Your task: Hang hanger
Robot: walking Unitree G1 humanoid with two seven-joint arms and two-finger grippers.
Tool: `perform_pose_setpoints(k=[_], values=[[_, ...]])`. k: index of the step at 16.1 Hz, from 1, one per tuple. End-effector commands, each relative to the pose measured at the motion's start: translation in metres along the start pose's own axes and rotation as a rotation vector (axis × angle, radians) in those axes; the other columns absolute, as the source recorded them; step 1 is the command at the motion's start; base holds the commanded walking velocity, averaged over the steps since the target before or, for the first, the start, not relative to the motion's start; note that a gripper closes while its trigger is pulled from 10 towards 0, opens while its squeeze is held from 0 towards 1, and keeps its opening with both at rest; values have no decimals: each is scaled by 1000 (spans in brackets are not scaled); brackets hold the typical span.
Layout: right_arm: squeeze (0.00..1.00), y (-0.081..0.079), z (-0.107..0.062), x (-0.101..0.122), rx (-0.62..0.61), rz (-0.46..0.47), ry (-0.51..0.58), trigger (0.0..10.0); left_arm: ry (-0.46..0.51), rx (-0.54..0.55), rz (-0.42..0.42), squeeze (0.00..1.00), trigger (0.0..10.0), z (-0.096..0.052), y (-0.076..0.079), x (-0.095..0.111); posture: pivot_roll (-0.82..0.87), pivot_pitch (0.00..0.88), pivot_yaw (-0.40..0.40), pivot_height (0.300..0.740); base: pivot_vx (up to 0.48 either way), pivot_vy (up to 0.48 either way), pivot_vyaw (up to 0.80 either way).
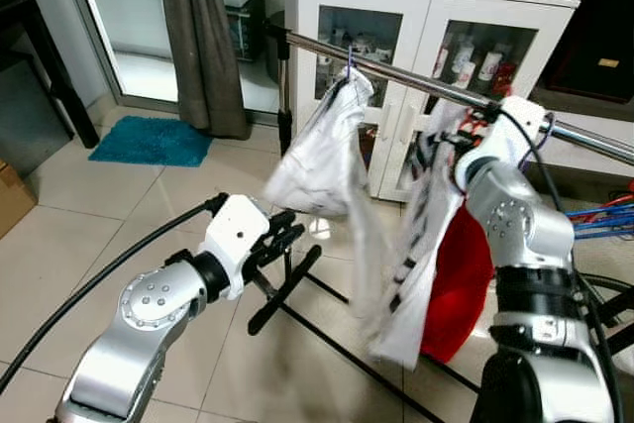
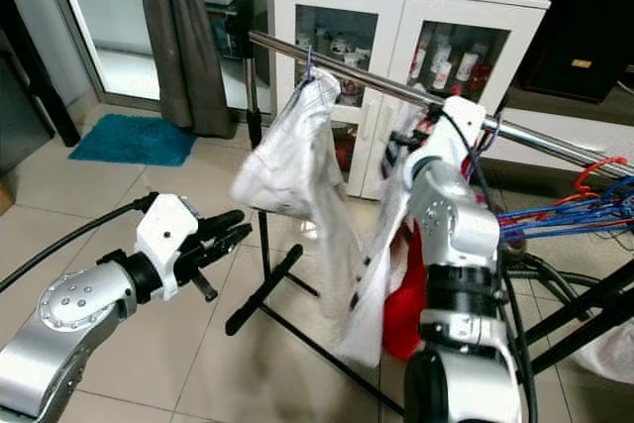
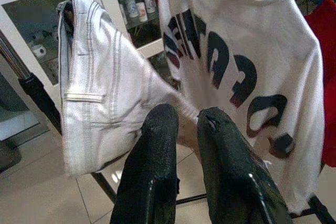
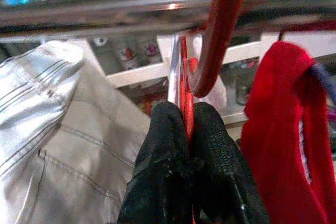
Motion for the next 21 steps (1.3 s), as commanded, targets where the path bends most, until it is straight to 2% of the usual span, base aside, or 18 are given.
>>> perform_pose_setpoints(k=[1,2,6,10,13,15,18,21], values=[[0,1,7,12,-17,-15,24,10000,5,-14,15,0,10000,0,0,5,128,15,-30,740,0,0,0],[0,2,9,11,-21,-25,15,10000,3,-17,16,0,10000,0,0,5,128,15,-29,740,0,0,0],[0,-7,29,-3,-13,-177,-96,10000,-12,-59,27,0,10000,-1,3,5,125,54,-28,740,0,0,0],[0,-6,39,-6,-49,-218,-133,10000,-46,-89,36,0,10000,-9,6,0,137,108,-52,740,0,0,0],[0,7,40,-14,-90,-179,-169,10000,-63,-99,32,0,10000,-13,9,-2,145,120,-58,740,0,0,0],[0,23,40,-15,-134,-98,-179,10000,-69,-111,31,0,10000,-14,10,-2,149,123,-49,740,0,0,0],[0,37,40,-13,-142,-16,-187,10000,-66,-113,31,0,10000,-13,6,2,153,119,-35,740,0,0,0],[0,43,40,-12,-136,-20,-201,10000,-57,-113,31,0,10000,-10,1,7,151,117,-29,740,0,0,0]])
Point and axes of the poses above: a point about 5 cm out from each wrist's last joint towards the gripper, its own z axis pointing out of the wrist towards the gripper, its own x axis along the axis of the wrist's last joint, y = z × x, the point moved 6 cm from there along z, pointing out of the wrist towards the gripper, and after that the axes turned 2 degrees about -z, right-handed, at the moved point
